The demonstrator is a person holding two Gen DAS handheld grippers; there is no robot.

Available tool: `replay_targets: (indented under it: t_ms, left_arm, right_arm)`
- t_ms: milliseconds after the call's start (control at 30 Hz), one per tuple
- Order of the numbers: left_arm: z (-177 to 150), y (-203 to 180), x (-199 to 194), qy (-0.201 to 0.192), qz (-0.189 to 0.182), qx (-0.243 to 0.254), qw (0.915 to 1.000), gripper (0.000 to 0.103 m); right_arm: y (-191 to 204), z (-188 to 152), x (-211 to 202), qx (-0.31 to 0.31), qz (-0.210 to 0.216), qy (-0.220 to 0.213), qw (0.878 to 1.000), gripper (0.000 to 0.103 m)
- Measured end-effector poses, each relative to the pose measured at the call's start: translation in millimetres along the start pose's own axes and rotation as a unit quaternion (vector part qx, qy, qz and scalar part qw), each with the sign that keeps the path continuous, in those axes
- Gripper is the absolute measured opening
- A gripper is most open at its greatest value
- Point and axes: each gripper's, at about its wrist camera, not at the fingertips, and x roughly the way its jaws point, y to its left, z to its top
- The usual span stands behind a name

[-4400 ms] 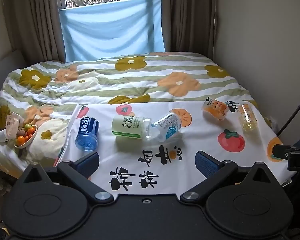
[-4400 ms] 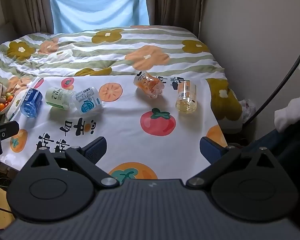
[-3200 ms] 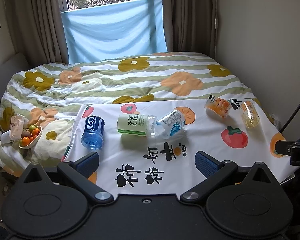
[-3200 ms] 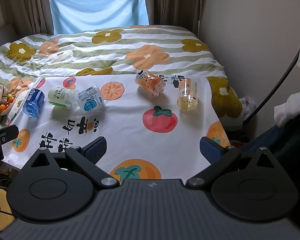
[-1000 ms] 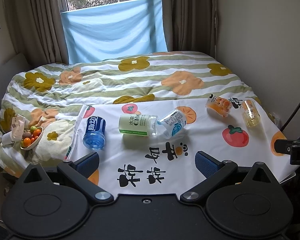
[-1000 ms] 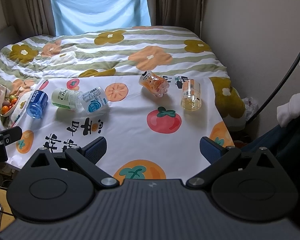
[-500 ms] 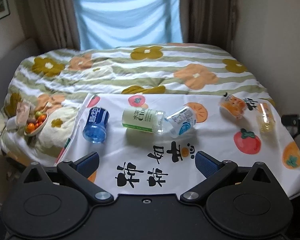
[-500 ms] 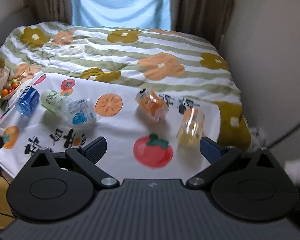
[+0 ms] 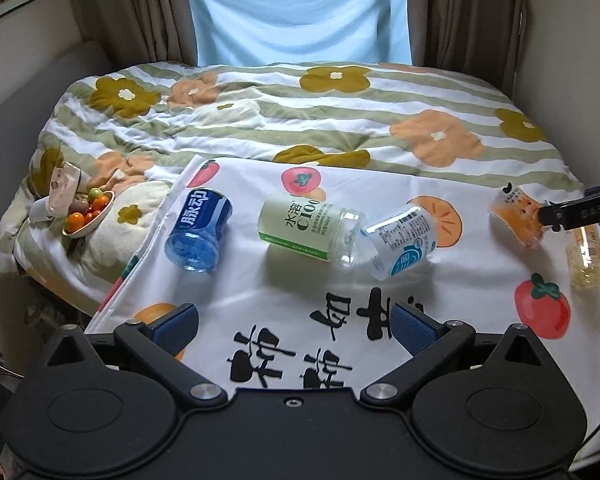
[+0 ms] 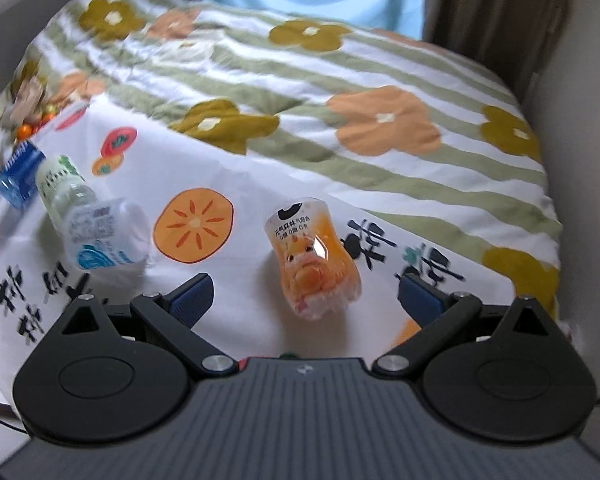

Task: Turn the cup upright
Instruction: 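Reach the right tool to the orange-label cup lying on its side and grasp it, then lift the orange-label cup with the right tool and rotate it upright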

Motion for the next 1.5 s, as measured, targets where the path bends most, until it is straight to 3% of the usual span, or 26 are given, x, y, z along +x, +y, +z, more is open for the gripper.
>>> replay_targets:
  t_ms: [267,500,700,767,800,1067,1500]
  left_arm:
    - [12,-20,27,0.009,0.001,-0.001,1.0,0.103]
    - [18,-30,37,0.012,-0.003,0.005,0.9999,0.103]
    - [18,-29,38,0.017,-0.009,0.006,0.9998,0.103]
    - [17,-27,37,0.018,-0.009,0.005,0.9998,0.103]
    - [17,-27,36,0.018,-0.009,0.005,0.9998,0.103]
    - [14,-22,26,0.015,-0.014,0.01,0.9997,0.103]
    - [1,-7,0,-0.003,-0.041,0.023,0.9989,0.103]
  right_arm:
    - [-11,17,56,-0.022,0.022,0.019,0.999,0.103]
    - [-16,24,81,-0.035,0.028,0.031,0.999,0.103]
    - [-16,24,91,-0.032,0.029,0.044,0.998,0.09]
    - [-17,24,94,-0.026,0.037,0.051,0.998,0.074]
    - [-17,24,94,-0.022,0.039,0.054,0.998,0.074]
    - [-13,21,74,0.013,0.045,0.044,0.998,0.07]
    - [31,-8,-4,0.031,0.038,0.027,0.998,0.07]
